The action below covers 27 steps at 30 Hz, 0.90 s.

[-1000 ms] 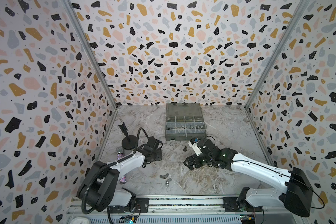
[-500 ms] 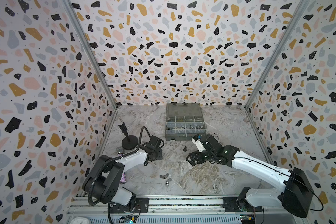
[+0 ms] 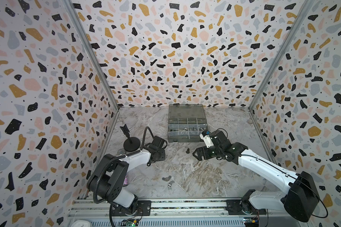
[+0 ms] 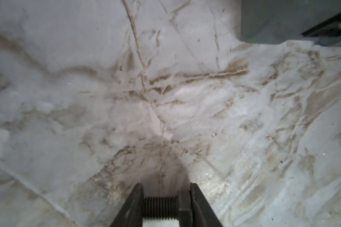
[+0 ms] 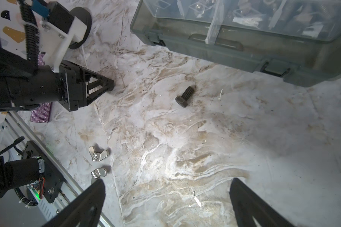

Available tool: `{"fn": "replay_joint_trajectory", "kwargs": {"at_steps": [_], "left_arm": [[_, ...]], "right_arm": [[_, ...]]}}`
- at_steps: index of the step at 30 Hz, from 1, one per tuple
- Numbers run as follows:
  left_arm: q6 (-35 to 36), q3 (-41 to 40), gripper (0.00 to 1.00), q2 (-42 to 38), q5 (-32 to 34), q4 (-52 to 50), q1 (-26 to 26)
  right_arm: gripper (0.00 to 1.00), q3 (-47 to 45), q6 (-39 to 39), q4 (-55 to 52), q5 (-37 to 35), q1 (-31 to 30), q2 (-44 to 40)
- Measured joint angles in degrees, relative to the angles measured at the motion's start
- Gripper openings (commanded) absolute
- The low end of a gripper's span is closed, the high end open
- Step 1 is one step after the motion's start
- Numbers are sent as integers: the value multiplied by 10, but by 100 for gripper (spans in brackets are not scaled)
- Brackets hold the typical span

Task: Sort the screws and nuts into containers
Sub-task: Pick up the screw at the center of the table.

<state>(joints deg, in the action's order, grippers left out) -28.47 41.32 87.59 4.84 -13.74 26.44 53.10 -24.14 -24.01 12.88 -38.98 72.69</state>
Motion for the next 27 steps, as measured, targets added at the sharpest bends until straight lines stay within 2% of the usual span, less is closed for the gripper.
{"fn": "replay_joint_trajectory", "kwargs": {"at_steps": [12, 27], "left_arm": [[4, 10, 28, 8, -1, -2, 0], [4, 38, 27, 8, -1, -28, 0]], "right_arm": [[99, 7, 12, -1, 17, 10, 5], [99, 14, 16, -6, 24, 18, 11]]}}
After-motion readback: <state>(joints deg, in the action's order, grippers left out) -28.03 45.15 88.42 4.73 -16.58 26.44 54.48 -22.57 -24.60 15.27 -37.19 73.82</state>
